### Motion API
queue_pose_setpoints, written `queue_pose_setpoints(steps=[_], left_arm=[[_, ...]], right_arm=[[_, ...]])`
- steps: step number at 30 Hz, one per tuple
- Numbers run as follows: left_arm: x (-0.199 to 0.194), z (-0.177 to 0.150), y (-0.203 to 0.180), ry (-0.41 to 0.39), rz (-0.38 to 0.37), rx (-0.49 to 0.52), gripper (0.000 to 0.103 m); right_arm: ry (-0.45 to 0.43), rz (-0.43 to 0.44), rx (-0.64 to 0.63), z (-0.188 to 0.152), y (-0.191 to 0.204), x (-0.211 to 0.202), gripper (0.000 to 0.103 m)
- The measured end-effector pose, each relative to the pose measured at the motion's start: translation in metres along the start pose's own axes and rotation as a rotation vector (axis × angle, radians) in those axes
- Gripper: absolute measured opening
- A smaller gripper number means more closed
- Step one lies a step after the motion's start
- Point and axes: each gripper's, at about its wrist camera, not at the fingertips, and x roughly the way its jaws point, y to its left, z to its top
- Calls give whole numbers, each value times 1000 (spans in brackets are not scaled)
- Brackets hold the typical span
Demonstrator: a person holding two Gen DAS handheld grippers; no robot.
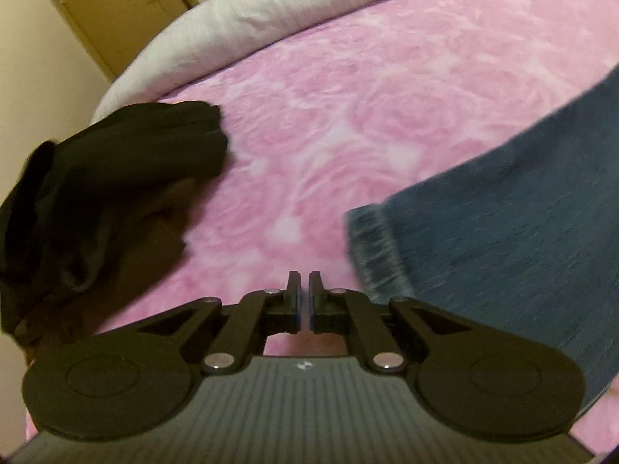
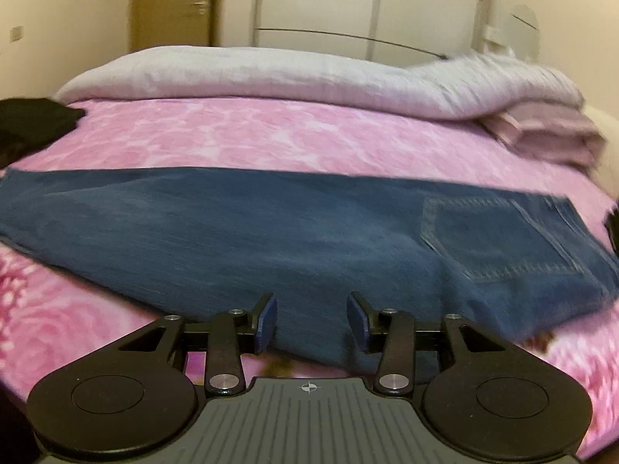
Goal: Fold clothes
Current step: 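Release the jeans with both grippers and move the left gripper to the leg hems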
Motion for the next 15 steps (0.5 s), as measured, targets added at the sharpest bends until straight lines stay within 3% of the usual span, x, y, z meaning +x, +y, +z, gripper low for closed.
queue_pose_setpoints(steps=[3,5,6,9,11,14,15], left_arm=[[-41,-10,9,-108,-21,-26,6],[-68,-18,0,-170,-75,44,22],[-80,-22,-6,-193,-103,92,23],[-93,-30,-26,-183,-180,172,23],[-85,-34,-43,-100,-225,233,22],[-81,-54,-63,-93,-192,392,22],[-81,-57,-64,-91,-186,403,22]], right_arm=[[-12,97,-58,6,24,3,45],[-15,180,-104,10,43,6,45],[-15,212,-123,13,52,9,45],[-25,310,-172,26,83,25,45],[-33,372,-201,38,103,36,45],[-36,428,-223,61,132,55,45],[-26,434,-228,62,139,61,45]])
